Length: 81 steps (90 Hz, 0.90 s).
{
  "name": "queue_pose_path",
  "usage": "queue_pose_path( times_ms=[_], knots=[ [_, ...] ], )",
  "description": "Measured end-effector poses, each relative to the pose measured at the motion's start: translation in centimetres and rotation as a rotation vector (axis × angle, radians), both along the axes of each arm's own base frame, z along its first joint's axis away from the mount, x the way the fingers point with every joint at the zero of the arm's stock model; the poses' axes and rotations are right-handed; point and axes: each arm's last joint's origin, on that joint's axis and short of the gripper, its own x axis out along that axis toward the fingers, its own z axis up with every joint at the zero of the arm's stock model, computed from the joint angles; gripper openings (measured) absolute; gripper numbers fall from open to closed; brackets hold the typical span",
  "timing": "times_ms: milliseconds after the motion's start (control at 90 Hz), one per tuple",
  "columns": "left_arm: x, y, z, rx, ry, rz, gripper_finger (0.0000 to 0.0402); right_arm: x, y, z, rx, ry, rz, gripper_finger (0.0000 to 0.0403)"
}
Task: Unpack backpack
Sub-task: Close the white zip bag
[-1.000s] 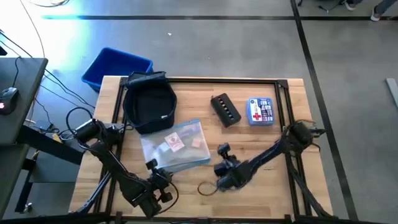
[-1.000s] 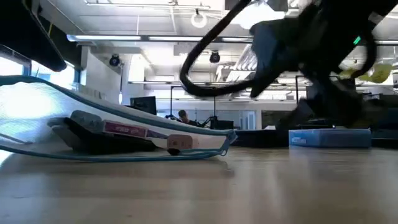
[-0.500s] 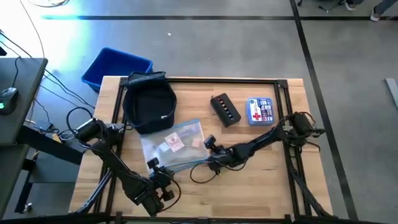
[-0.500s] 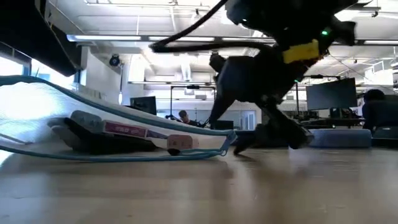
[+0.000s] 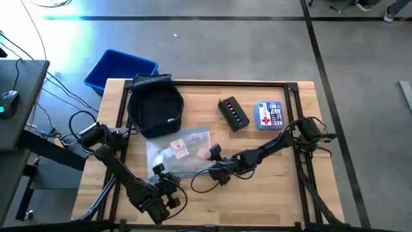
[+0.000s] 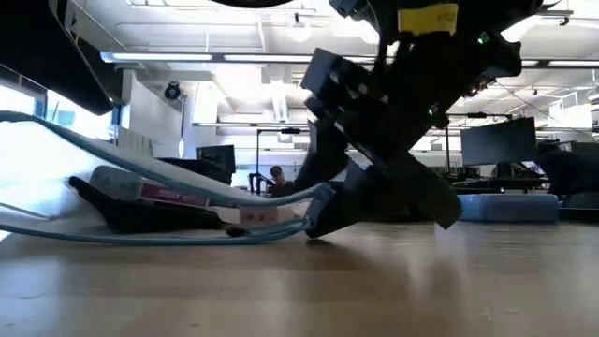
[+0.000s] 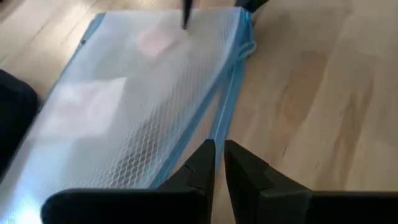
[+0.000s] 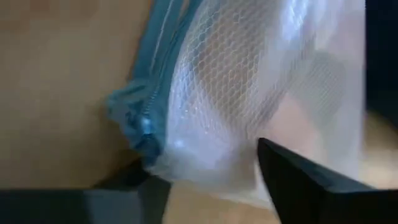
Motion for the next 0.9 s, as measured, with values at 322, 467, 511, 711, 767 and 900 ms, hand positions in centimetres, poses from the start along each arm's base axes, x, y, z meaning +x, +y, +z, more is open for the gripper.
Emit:
queue_pose_path(
  times_ms=[322,467,511,711,767,900],
  knots=[
    [0.8,0.6,0.1,0.056,-0.023,-0.008,0.0016,-0.5,0.9,2.5,0.281,-0.088,-0.190,0.0009],
    [2.2,0.0,0.4,0.067,-0.050,-0.128,0.0016,-1.0,0.6,5.4,0.368,-0.143,-0.229,0.0002],
    [2.7,-0.1,0.5,0.076,-0.060,-0.165,0.0017,-1.2,0.5,5.9,0.377,-0.152,-0.235,0.0001],
    [4.8,0.0,1.2,0.102,-0.123,-0.252,0.0017,-1.5,0.9,6.8,0.384,-0.181,-0.230,0.0000],
    [5.3,0.4,1.3,0.108,-0.131,-0.252,0.0017,-1.5,1.0,6.8,0.384,-0.180,-0.227,0.0000],
    [6.3,1.6,1.3,0.100,-0.125,-0.217,0.0017,-1.6,1.0,6.8,0.382,-0.181,-0.227,0.0000]
  ],
)
